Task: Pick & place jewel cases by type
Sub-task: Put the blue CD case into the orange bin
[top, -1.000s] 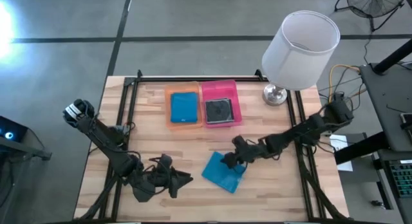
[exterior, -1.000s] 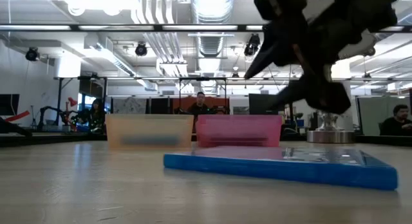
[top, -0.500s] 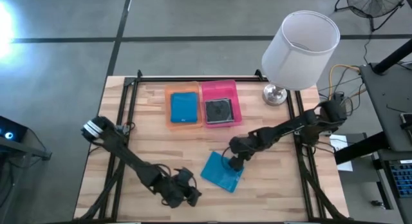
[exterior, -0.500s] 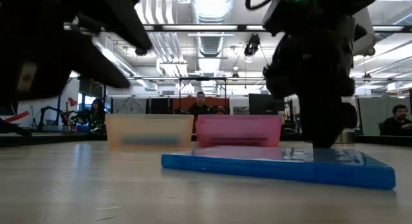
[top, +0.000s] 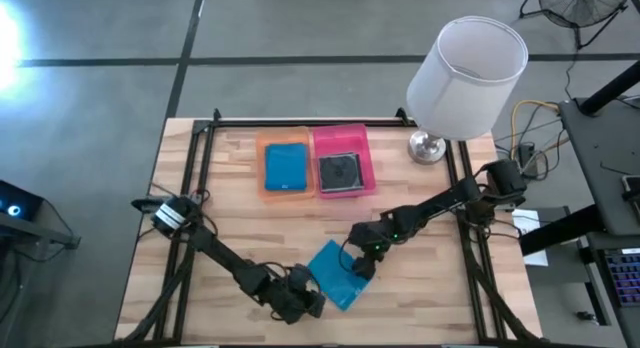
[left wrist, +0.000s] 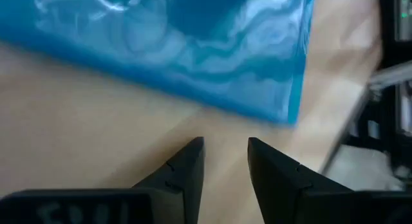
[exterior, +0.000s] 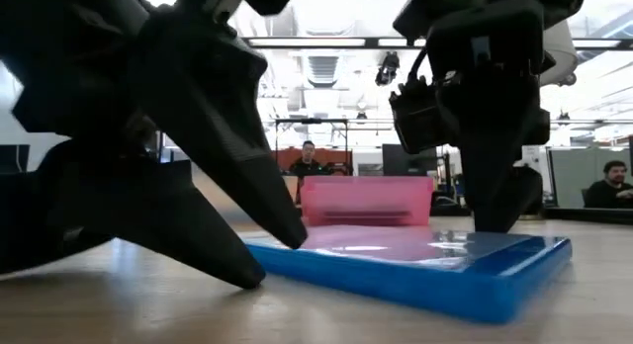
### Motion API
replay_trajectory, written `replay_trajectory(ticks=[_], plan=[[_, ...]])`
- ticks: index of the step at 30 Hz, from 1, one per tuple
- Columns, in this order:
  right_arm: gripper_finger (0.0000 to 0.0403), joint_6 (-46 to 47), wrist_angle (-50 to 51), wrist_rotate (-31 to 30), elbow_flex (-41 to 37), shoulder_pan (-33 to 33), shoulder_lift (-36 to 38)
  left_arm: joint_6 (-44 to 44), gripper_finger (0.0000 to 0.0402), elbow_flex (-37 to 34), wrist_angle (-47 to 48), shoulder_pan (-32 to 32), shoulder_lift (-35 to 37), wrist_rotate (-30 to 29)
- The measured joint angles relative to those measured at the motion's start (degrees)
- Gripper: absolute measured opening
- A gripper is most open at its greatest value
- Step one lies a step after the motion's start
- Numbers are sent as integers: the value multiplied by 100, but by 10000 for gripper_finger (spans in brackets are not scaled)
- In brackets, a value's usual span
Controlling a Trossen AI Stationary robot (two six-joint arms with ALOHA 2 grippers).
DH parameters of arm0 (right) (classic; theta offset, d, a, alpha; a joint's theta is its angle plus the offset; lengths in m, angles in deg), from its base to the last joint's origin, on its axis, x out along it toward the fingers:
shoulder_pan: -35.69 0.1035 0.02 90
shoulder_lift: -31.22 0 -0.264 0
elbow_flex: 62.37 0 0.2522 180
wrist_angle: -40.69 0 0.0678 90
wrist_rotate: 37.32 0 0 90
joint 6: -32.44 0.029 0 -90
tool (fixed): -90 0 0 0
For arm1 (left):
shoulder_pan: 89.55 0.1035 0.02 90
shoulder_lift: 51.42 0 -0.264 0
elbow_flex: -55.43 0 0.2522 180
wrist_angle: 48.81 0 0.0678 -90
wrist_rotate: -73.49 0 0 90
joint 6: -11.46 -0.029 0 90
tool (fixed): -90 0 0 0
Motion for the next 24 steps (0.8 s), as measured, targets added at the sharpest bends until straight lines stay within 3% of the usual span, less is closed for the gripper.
replay_trajectory(ticks=[4, 9, 19, 24], plan=[[226, 370, -634, -26, 11, 70, -252, -131, 105, 85, 591, 78, 95, -75], [226, 748, -1579, 35, 164, 169, -596, -220, 105, 59, 589, 162, 113, 114], [226, 825, -1682, -146, 842, 228, -732, -377, 105, 42, 583, 176, 104, -167], [199, 987, -1419, -302, 977, 223, -695, -472, 106, 9, 863, 104, 291, -808]])
